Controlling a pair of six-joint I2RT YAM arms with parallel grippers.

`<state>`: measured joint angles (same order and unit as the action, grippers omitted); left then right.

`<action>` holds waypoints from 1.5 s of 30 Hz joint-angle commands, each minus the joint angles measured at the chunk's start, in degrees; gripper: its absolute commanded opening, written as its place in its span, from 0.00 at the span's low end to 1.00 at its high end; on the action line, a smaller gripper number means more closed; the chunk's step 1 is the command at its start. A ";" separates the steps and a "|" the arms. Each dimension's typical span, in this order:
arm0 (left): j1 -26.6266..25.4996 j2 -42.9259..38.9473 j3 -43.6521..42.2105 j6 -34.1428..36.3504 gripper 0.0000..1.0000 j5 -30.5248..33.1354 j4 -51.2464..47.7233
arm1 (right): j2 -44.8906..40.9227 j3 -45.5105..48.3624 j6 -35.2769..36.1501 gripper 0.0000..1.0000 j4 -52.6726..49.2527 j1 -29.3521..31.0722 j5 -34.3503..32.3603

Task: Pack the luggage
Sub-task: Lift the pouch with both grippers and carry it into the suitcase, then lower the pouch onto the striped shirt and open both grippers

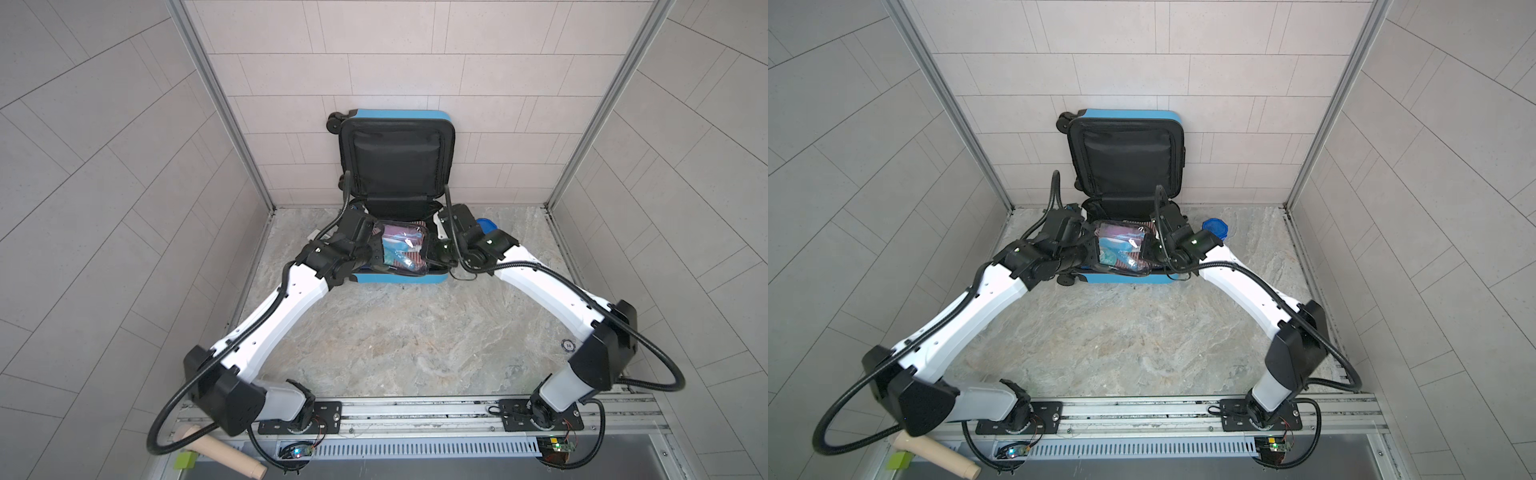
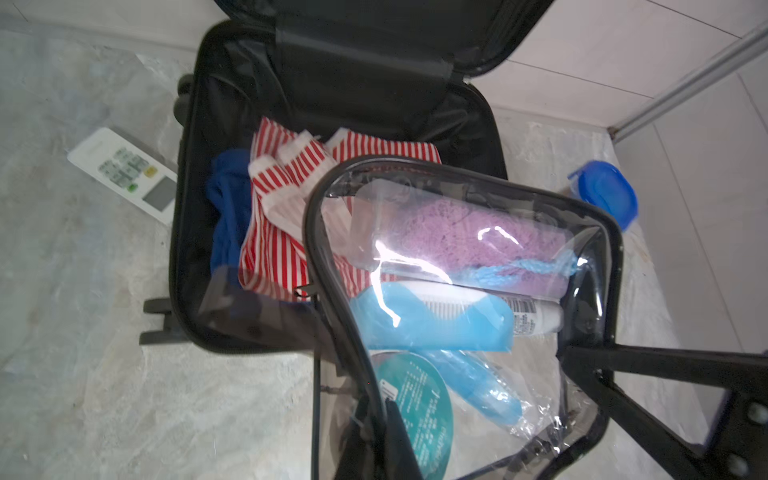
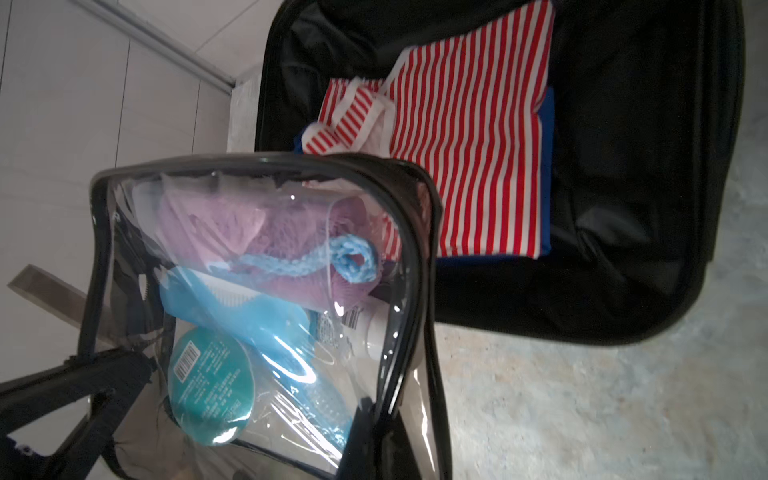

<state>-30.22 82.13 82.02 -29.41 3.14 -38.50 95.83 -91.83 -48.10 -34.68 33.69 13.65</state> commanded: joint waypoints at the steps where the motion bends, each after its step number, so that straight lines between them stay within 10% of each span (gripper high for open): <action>1: 2.45 6.18 3.60 3.07 0.00 -1.79 3.52 | 6.13 -8.10 3.52 0.00 1.26 -0.19 3.61; 14: 11.56 22.22 8.16 5.58 0.00 -3.66 7.10 | 29.37 -30.16 5.47 0.00 -2.03 -4.01 8.32; 35: 16.22 36.18 9.56 6.04 0.00 -5.15 5.46 | 38.62 -29.54 5.88 0.00 -0.63 -4.77 6.12; 45: 16.79 35.58 11.55 7.43 0.00 -5.33 3.12 | 31.58 -28.43 9.83 0.49 -1.99 -5.62 4.61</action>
<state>-14.20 115.63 92.75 -22.81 -3.31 -32.03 132.86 -120.81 -40.18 -35.38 28.42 18.94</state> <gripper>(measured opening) 0.047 0.489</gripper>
